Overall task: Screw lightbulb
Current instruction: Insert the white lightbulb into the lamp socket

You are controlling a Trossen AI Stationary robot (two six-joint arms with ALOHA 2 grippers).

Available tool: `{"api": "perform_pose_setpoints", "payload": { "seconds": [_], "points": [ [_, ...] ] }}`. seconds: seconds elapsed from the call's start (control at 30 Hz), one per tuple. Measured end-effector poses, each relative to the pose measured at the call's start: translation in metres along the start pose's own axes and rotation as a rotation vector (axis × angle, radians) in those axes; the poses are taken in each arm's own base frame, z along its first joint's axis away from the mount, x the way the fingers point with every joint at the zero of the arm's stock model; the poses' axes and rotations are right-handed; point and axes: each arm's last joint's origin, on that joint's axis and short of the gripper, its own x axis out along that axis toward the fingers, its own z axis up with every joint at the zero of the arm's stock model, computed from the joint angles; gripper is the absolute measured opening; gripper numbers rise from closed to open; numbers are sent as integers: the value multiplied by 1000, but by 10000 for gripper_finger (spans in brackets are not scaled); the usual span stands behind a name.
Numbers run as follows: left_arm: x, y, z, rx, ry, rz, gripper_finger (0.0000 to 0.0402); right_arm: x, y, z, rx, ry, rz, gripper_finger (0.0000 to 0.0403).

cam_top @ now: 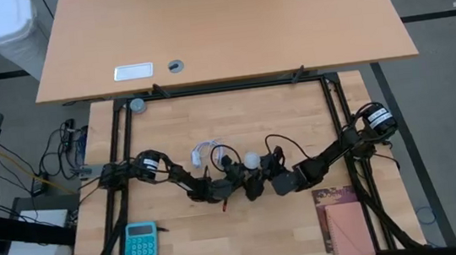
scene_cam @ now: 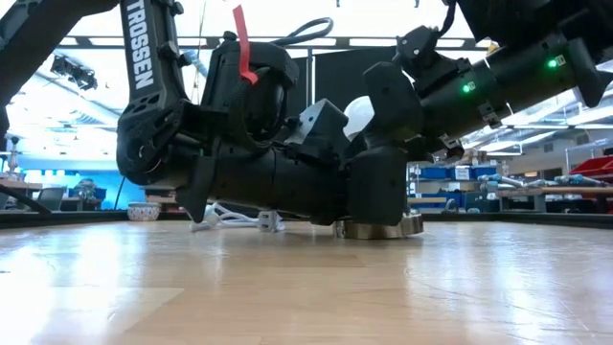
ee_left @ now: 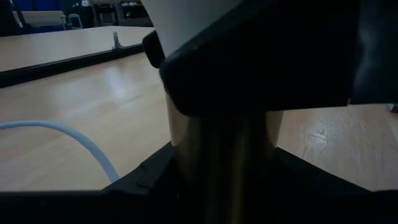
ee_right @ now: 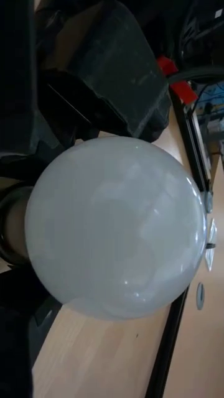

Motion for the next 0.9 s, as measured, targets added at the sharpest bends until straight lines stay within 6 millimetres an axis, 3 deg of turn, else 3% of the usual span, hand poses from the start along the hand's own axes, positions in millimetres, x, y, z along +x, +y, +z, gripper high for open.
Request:
{"api": "perform_pose_setpoints", "payload": {
  "seconds": [0.47, 0.9],
  "points": [
    [-2, -2, 0, 19, -3, -8, 198, 0, 1, 0, 3, 17, 20, 206],
    [-3, -3, -1, 28, 7, -98, 198, -2, 3, -1, -56, 51, 95, 330]
  ]
}}
